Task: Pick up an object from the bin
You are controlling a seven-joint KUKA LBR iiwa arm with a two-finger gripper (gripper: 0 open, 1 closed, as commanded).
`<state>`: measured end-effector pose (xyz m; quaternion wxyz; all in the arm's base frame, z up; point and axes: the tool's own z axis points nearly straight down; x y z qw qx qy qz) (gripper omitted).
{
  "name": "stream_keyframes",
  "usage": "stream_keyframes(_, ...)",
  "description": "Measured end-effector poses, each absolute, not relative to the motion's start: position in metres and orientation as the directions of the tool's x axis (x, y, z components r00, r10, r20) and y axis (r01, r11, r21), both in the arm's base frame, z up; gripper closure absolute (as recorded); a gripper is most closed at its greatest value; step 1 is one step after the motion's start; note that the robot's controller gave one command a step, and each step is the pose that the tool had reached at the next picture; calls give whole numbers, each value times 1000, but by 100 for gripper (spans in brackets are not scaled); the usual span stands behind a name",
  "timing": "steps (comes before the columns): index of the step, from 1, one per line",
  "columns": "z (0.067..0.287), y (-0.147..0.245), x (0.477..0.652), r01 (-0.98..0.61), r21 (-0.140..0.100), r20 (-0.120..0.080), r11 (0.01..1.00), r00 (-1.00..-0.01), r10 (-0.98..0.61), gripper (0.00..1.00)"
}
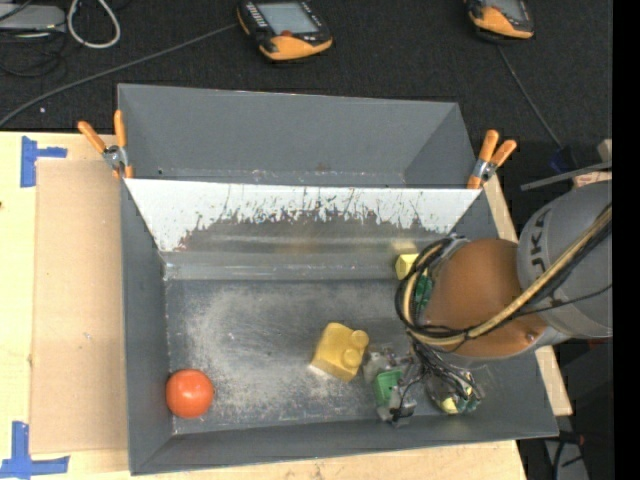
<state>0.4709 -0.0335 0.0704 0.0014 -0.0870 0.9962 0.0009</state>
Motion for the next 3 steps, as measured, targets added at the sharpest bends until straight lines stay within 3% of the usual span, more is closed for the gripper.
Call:
stream_keyframes(2, 79, -33, 470, -178, 3, 0, 984, -984, -178, 100)
stream_keyframes(3, 126, -31, 470, -183, 3, 0, 983, -983, -183, 100)
